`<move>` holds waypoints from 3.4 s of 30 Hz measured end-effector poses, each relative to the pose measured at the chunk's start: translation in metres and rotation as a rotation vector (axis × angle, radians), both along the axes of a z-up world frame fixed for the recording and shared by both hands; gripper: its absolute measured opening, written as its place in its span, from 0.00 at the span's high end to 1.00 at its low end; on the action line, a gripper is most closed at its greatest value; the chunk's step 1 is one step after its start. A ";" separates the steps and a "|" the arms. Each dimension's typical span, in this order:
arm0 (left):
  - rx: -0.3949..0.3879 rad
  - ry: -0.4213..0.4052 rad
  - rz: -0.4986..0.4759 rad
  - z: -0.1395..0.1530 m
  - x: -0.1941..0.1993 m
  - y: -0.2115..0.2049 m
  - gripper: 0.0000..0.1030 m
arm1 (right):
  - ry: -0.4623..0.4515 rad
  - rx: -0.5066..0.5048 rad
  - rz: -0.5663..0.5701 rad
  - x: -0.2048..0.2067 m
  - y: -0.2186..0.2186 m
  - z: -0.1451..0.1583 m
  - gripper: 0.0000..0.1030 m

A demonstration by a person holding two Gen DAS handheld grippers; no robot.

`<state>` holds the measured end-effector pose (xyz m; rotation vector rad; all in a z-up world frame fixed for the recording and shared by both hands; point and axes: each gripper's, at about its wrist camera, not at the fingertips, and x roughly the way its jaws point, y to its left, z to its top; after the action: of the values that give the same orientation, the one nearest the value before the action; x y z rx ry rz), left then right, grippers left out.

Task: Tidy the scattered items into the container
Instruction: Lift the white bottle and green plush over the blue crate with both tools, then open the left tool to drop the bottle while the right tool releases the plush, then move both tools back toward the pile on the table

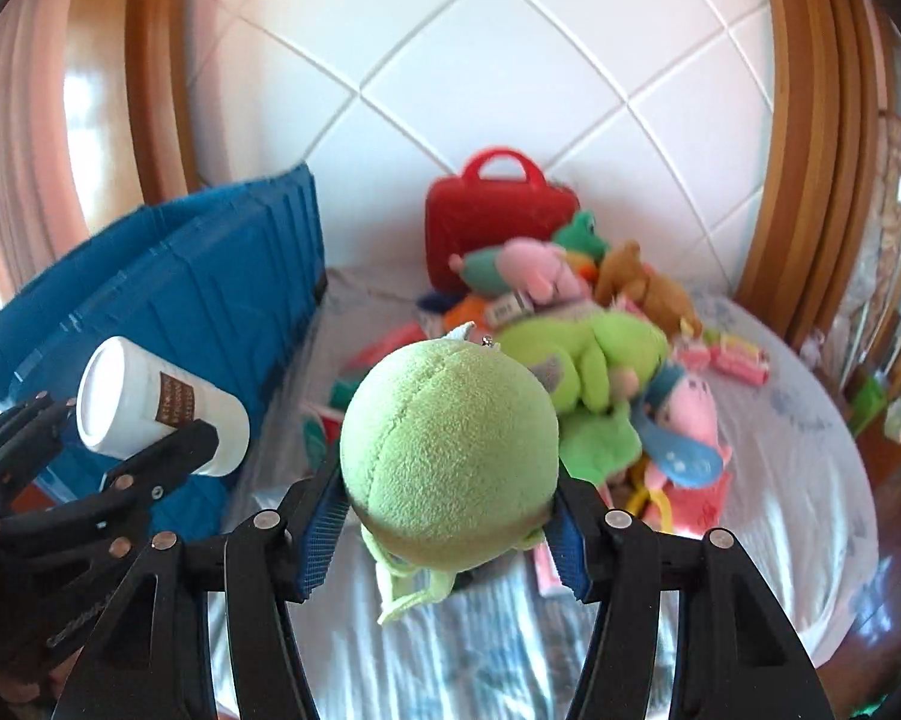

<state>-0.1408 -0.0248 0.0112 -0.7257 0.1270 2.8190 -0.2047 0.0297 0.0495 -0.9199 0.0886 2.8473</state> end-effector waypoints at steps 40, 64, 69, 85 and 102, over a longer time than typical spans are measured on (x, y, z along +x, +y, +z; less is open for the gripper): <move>-0.017 -0.537 0.370 0.014 -0.233 -0.389 0.55 | -0.200 0.148 0.267 -0.334 -0.338 0.051 0.43; -0.139 -1.129 0.318 -0.187 -0.267 -0.363 0.33 | -0.874 0.158 0.213 -0.386 -0.312 -0.168 0.41; -0.152 -1.125 0.324 -0.186 -0.266 -0.362 0.32 | -0.879 0.172 0.209 -0.389 -0.314 -0.166 0.19; -0.148 -1.074 0.341 -0.161 -0.263 -0.378 0.32 | -0.962 0.206 0.238 -0.387 -0.314 -0.183 0.01; -0.020 -0.627 0.264 -0.027 -0.219 -0.370 0.32 | -0.663 0.164 0.243 -0.334 -0.309 -0.047 0.01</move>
<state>-0.3598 -0.3945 -0.0162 -1.6895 -0.0529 2.6636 -0.5387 -0.2789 0.0028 -1.8700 -0.3437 2.5252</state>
